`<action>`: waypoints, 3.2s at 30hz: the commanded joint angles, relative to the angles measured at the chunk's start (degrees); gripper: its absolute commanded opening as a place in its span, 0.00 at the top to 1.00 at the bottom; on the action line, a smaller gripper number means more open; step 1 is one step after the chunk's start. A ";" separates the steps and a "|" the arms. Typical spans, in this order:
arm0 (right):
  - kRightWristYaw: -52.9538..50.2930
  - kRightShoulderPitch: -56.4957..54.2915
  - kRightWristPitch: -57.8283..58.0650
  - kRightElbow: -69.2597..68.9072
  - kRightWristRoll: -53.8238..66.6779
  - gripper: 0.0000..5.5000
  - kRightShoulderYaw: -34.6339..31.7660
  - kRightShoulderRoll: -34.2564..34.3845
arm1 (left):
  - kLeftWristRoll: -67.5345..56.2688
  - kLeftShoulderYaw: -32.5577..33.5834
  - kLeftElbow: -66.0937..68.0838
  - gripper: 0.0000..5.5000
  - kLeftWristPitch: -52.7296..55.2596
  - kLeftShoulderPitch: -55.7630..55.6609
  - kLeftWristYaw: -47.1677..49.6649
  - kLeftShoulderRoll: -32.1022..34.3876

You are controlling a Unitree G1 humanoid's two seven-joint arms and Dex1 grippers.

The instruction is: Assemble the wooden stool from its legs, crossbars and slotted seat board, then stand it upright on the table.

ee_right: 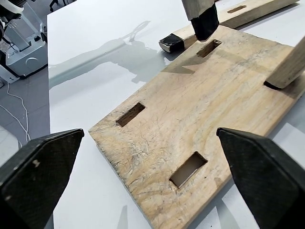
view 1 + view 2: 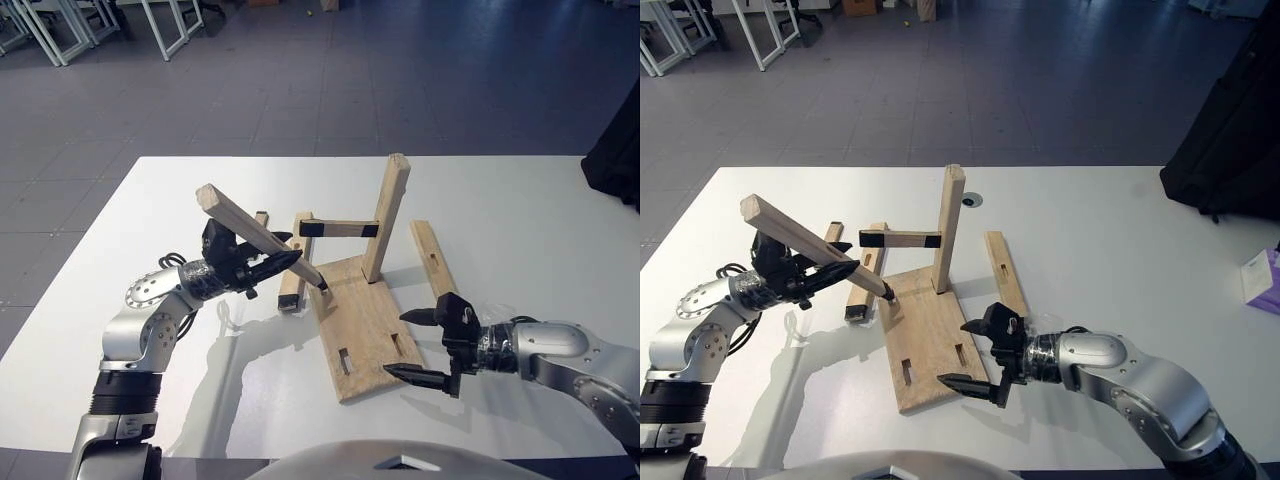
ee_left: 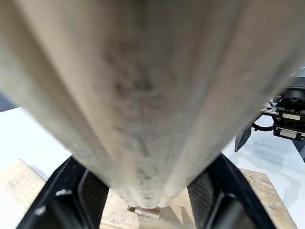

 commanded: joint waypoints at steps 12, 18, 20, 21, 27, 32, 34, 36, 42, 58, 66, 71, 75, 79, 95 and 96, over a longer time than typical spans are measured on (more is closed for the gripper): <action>3.33 -2.89 -0.27 1.43 -3.41 0.06 0.95 1.03 | 7.18 -3.70 10.69 0.63 -3.75 -5.63 -8.22 -0.23; 2.76 -3.17 1.01 1.12 -0.99 0.06 -0.91 3.16 | 9.48 -4.72 13.07 0.63 -2.66 -6.89 -10.51 1.85; 2.61 -3.23 1.29 0.97 -0.82 0.06 -1.19 3.49 | 13.03 -5.88 16.29 0.63 -3.98 -7.88 -9.19 2.60; 2.57 -3.25 1.31 0.92 -0.89 0.06 -1.22 3.49 | 13.78 -6.18 17.31 0.63 -4.27 -8.30 -8.86 2.63; 2.88 -3.98 1.04 1.60 -1.79 0.06 -0.82 3.42 | 12.17 -7.24 16.44 0.63 1.15 -10.10 -9.78 3.77; 2.92 -4.01 0.81 1.57 -2.41 0.06 -0.42 3.62 | 10.41 -7.74 15.85 0.63 6.53 -13.03 -12.01 4.28; 2.93 -4.16 0.80 1.51 -2.84 0.06 -0.20 3.91 | 11.51 -9.05 16.16 0.63 6.83 -14.20 -13.24 4.75; 2.89 -4.22 0.79 1.38 -3.11 0.06 0.10 4.23 | 13.10 -10.28 16.76 0.63 6.28 -14.93 -13.84 5.18; 2.95 -4.40 0.77 1.12 -3.24 0.06 0.43 4.56 | 14.49 -11.08 18.95 0.63 5.57 -16.03 -13.96 5.22; -20.70 -14.29 6.93 5.61 16.54 0.56 -11.21 26.37 | 15.91 -12.81 23.32 0.63 3.26 -16.22 -15.95 4.53; -47.61 -22.16 2.41 10.64 11.74 0.75 -5.15 47.33 | 16.41 -14.13 23.94 0.63 2.72 -17.42 -15.85 4.11; -48.20 -25.79 -2.10 13.72 -7.60 0.75 6.91 45.63 | 17.09 -15.52 24.90 0.63 2.44 -19.17 -17.21 4.43; -47.52 -25.11 -3.93 19.15 -17.41 0.75 11.56 44.62 | 17.11 -15.90 25.26 0.63 2.27 -19.72 -17.54 4.66; -44.66 -21.81 -0.45 23.21 -23.40 0.75 17.78 42.29 | 17.07 -16.34 24.69 0.63 2.32 -19.46 -17.33 4.52; -35.19 -21.38 7.27 23.24 -26.36 0.75 16.98 41.71 | 15.63 -14.05 17.07 0.63 -1.38 -12.51 -12.38 2.44; -34.74 -21.20 7.23 23.45 -26.86 0.75 17.09 41.61 | 15.73 -14.14 15.87 0.63 -0.91 -11.86 -11.72 2.57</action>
